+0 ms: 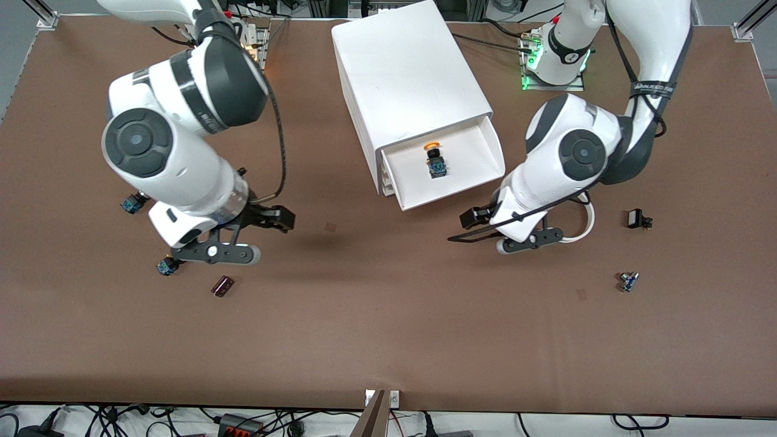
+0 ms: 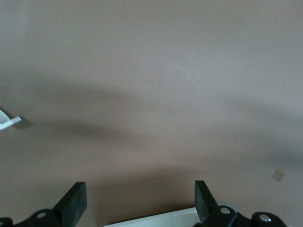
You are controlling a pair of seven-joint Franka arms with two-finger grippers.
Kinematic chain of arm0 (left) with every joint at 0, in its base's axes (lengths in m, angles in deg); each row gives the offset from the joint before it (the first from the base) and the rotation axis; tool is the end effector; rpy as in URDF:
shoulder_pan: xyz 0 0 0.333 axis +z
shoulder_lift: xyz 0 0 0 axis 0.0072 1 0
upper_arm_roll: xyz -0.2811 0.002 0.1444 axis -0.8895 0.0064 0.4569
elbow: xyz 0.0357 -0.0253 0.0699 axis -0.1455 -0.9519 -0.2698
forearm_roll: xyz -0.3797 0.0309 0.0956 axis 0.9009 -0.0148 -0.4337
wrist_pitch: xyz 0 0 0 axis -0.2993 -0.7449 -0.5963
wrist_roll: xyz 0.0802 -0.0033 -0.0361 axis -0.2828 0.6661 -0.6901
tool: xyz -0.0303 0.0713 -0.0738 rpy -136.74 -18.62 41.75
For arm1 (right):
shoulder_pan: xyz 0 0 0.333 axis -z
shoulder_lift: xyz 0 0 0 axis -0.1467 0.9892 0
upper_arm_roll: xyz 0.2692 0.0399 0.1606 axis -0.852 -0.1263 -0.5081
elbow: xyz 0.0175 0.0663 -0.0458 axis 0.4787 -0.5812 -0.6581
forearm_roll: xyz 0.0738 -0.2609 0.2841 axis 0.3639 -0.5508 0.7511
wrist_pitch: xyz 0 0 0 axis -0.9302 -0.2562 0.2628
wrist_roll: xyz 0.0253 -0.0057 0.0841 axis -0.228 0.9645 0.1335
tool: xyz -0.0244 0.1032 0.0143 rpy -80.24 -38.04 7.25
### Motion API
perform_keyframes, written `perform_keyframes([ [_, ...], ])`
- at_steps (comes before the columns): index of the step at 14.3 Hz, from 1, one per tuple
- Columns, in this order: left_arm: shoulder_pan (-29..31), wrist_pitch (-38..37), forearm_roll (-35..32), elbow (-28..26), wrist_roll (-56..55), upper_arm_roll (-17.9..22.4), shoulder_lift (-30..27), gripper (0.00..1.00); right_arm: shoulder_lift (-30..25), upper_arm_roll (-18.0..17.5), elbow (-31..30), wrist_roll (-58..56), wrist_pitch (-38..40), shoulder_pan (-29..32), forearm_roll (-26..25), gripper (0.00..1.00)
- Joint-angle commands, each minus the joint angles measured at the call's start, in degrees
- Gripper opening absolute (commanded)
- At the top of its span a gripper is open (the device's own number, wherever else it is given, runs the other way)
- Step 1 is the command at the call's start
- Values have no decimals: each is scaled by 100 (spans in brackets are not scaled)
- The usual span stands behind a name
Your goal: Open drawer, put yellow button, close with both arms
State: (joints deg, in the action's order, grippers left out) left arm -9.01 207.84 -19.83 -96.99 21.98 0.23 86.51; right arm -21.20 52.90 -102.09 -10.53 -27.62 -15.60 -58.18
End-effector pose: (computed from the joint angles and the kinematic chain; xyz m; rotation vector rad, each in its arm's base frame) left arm 0.6029 -0.2848 0.3800 2.9421 0.3976 -0.1119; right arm 0.6704 0.2801 0.5107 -3.1227 0.1066 0.0733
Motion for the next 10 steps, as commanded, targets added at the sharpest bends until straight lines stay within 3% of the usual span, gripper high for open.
perform_keyframes([
  [1, -182, 129, 39, -362, -110, 20, -234, 100, -135, 0, -261, -200, 65, 100, -162, 100],
  [5, -427, 120, 30, -555, -425, 11, -278, 100, -371, -17, -708, -797, -93, 645, -128, 100],
  [10, -639, -29, 30, -810, -584, -33, -436, 100, -1522, -26, -2385, -807, -1076, 1119, -269, 100],
])
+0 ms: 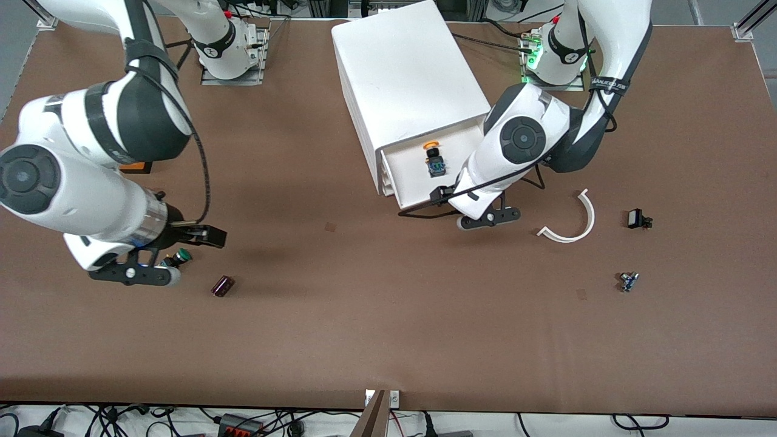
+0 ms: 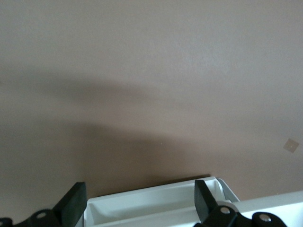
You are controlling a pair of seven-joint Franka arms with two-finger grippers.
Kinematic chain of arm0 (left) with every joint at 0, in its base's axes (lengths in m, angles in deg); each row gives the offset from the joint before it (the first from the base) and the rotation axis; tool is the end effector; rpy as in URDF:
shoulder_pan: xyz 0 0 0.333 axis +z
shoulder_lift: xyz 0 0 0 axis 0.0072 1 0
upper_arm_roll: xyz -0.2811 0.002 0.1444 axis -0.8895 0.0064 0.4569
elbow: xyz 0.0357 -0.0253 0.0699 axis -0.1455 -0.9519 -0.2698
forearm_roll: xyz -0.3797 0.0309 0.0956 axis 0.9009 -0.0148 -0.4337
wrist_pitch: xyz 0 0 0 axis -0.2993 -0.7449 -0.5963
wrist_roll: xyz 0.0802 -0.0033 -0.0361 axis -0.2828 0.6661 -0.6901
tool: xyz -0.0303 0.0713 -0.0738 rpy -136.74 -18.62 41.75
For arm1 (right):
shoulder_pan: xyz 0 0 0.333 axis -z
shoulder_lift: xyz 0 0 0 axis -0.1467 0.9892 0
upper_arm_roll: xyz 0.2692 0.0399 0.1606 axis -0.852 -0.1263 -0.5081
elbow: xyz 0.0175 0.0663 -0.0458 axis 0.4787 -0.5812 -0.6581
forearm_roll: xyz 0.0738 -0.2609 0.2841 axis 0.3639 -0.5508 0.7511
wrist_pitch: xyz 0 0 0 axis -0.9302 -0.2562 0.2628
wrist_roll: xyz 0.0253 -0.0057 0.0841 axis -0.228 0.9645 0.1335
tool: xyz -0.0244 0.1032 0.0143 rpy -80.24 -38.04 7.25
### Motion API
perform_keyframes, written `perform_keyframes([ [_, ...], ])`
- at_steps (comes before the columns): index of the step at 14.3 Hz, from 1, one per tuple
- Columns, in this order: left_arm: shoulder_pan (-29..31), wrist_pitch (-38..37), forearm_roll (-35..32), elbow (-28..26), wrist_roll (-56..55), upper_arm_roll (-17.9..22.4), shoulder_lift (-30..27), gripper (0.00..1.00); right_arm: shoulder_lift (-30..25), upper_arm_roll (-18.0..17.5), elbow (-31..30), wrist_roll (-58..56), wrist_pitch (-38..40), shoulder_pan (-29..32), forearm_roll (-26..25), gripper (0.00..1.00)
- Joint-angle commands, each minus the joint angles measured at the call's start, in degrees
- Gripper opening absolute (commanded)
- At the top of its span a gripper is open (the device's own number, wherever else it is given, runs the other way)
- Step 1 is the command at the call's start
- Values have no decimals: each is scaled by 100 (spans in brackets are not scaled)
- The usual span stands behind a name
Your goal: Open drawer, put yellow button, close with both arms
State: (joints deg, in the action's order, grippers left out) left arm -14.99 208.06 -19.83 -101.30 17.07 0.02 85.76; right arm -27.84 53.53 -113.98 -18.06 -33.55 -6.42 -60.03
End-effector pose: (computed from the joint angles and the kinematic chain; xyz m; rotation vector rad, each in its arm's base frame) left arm 0.5521 -0.3425 0.3544 2.9883 0.3658 -0.2045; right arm 0.6932 0.1532 0.5052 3.1306 -0.1793 -0.0371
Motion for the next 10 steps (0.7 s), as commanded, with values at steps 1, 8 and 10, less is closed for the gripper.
perform_keyframes([
  [1, -7, -173, 30, -388, -59, -108, -387, 100, -1033, -97, -1400, -63, -607, 333, -84, 100],
  [8, 20, -534, 83, -389, -339, -574, -396, 100, -1711, -194, -1779, -1213, -617, 1361, -58, 100],
  [10, 20, -666, 83, -389, -366, -592, -440, 100, -1852, -194, -1876, -1538, -547, 1581, -49, 100],
])
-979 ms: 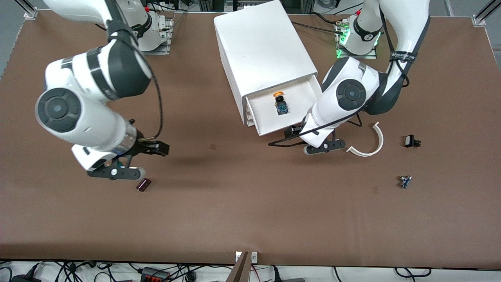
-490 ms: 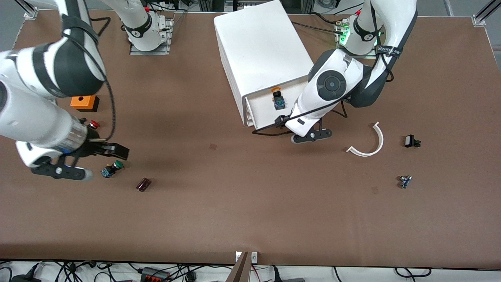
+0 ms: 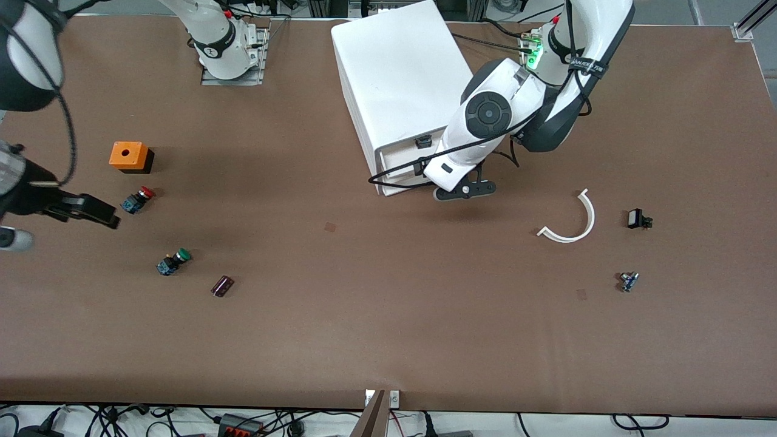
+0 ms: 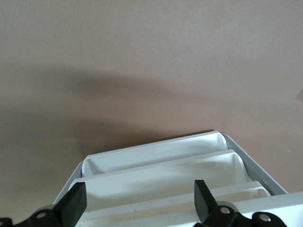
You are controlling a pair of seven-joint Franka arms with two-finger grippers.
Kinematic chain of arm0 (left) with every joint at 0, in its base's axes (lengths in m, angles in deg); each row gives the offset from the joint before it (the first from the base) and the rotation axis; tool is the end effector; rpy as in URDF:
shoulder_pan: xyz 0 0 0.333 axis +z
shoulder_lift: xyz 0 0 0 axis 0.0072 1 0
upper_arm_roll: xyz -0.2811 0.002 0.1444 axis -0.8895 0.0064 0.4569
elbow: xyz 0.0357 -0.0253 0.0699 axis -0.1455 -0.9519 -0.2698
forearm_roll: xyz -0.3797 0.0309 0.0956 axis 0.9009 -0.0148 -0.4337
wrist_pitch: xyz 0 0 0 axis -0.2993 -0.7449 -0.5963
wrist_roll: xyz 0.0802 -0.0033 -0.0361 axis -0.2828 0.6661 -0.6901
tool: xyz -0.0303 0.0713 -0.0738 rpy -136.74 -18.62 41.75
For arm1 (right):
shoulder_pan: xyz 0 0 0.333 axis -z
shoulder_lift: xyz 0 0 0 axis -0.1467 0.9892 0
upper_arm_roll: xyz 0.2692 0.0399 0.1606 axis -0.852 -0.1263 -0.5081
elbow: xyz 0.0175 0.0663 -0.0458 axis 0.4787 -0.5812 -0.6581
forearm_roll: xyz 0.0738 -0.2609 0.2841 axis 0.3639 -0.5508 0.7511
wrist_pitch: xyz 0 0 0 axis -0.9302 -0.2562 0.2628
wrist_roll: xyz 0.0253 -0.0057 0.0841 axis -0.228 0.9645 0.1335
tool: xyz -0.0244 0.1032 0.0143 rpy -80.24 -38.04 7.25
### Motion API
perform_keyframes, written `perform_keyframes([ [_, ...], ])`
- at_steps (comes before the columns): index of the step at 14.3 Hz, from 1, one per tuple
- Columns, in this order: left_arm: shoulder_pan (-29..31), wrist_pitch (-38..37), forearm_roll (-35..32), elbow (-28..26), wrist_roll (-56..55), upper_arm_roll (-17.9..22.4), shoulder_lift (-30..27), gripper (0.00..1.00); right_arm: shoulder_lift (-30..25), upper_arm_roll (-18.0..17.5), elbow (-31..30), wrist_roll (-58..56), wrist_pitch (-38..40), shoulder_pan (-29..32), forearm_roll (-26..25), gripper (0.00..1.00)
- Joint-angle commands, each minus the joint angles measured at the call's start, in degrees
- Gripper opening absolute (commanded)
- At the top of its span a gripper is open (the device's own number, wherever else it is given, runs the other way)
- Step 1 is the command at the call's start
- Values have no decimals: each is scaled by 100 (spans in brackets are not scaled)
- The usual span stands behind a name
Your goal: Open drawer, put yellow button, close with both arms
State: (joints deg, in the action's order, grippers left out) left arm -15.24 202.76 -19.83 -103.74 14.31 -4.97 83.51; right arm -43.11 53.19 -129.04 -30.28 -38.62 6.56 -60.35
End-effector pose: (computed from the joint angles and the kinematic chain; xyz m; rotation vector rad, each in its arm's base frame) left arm 0.5010 -0.3781 0.3586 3.0378 0.2913 -0.3402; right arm 0.6515 -0.0087 0.5689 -3.1183 0.2013 -0.1044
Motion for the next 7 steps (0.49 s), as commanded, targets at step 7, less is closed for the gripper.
perform_keyframes([
  [7, 27, -225, 101, -224, -82, -268, -233, 100, -493, 15, -327, -1011, 259, 372, -60, 100],
])
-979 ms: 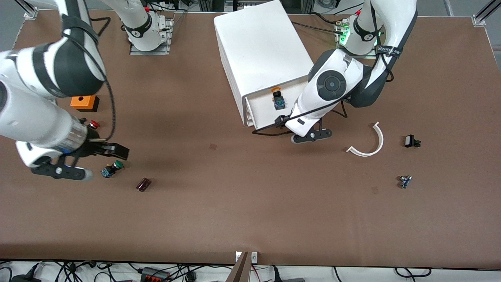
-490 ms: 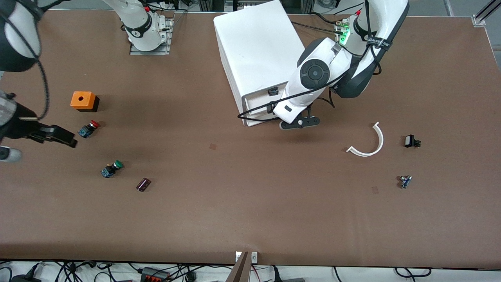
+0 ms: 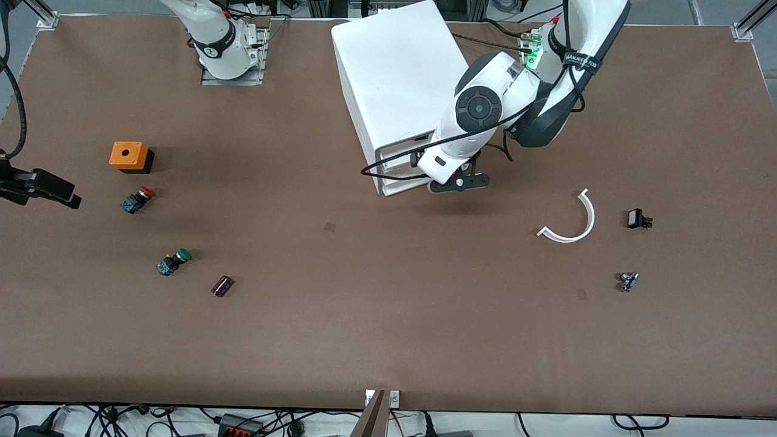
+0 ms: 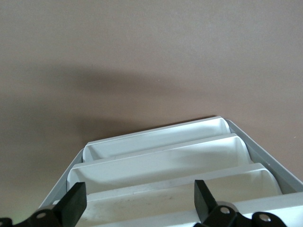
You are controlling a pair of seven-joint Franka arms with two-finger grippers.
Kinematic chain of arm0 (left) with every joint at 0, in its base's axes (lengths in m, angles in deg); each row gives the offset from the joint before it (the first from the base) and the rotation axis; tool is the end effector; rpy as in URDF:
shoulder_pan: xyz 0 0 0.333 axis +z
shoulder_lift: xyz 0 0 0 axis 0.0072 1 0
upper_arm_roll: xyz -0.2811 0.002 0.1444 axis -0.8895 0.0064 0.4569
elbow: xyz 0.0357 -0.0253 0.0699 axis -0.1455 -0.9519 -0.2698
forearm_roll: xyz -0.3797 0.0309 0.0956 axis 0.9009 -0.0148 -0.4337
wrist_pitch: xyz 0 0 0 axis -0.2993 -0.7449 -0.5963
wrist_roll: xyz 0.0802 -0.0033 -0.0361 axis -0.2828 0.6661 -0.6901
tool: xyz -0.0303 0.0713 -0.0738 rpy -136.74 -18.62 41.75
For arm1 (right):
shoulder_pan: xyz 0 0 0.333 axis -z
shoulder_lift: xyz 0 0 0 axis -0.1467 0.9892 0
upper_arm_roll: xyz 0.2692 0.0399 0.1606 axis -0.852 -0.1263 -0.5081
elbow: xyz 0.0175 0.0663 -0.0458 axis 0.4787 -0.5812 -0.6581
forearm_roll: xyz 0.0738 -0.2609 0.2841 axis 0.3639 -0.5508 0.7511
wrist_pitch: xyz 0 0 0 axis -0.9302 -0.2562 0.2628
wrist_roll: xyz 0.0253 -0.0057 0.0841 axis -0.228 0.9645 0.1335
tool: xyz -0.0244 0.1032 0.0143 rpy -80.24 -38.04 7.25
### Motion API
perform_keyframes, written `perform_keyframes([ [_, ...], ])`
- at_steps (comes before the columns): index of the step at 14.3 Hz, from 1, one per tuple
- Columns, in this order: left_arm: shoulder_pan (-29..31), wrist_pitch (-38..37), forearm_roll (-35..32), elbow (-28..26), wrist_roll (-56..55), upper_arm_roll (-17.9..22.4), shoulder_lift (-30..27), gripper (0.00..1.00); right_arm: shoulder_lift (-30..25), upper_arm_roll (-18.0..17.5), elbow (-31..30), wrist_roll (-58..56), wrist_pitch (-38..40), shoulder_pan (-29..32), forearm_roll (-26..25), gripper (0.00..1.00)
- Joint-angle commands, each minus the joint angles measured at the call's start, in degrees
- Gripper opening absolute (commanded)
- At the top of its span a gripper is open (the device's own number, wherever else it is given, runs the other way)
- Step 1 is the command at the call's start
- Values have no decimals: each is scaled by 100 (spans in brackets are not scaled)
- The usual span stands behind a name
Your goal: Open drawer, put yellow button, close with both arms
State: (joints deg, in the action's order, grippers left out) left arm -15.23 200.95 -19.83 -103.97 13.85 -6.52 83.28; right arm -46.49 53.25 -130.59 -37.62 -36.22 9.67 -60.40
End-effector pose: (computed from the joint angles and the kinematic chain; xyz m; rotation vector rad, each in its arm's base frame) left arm 0.4871 -0.3881 0.3591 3.0528 0.2593 -0.3839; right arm 0.6302 -0.0441 0.5897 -3.1274 0.0877 -0.0907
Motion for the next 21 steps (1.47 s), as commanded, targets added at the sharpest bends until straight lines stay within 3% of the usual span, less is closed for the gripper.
perform_keyframes([
  [1, 43, -52, 101, -200, -44, -149, -219, 100, -207, 0, -172, -357, 28, 70, -55, 100],
  [10, 44, -52, 233, -200, -52, -263, -219, 100, -410, 9, -444, -235, 353, 70, -380, 100],
  [16, 385, -183, -109, -86, 246, -193, -323, 100, -1174, -9, -1664, -50, -208, 70, -389, 100],
  [21, 1211, -1316, -769, 801, 894, -202, -368, 100, -1307, -26, -1807, -93, -79, 61, -380, 100],
])
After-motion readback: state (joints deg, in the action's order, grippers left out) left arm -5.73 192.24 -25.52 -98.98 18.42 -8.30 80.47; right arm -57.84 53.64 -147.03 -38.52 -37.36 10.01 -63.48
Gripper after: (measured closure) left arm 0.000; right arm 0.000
